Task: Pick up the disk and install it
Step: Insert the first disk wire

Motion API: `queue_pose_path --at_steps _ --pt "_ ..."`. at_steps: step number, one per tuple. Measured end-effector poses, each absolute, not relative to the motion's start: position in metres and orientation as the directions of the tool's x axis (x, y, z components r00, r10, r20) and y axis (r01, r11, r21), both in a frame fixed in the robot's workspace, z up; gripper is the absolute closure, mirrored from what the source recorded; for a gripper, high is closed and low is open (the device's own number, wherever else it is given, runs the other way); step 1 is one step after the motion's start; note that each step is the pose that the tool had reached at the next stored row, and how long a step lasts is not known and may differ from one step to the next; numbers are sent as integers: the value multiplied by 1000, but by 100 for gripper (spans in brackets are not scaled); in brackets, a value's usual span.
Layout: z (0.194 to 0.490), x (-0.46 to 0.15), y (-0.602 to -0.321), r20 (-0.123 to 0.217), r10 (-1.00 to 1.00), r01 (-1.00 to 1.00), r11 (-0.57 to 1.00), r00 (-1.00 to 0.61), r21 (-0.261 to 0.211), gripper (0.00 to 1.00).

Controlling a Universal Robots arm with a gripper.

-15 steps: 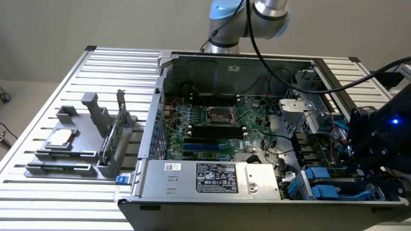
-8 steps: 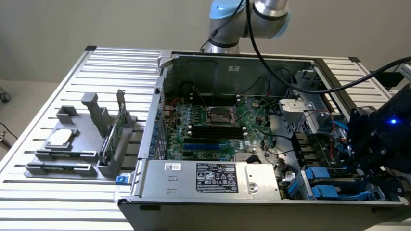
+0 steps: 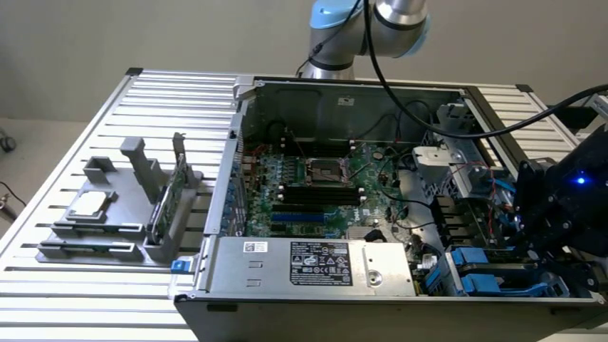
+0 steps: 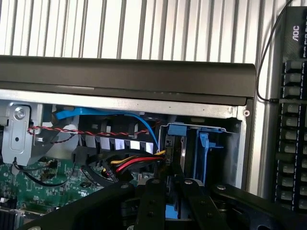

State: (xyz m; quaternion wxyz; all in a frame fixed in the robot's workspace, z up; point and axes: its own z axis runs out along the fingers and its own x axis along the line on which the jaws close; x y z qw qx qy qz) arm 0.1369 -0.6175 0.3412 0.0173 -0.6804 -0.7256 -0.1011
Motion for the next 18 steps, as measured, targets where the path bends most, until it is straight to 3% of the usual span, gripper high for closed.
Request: queue_pose_path --at_steps 18 --pt "339 135 -616 162 986 991 21 -42 130 83"
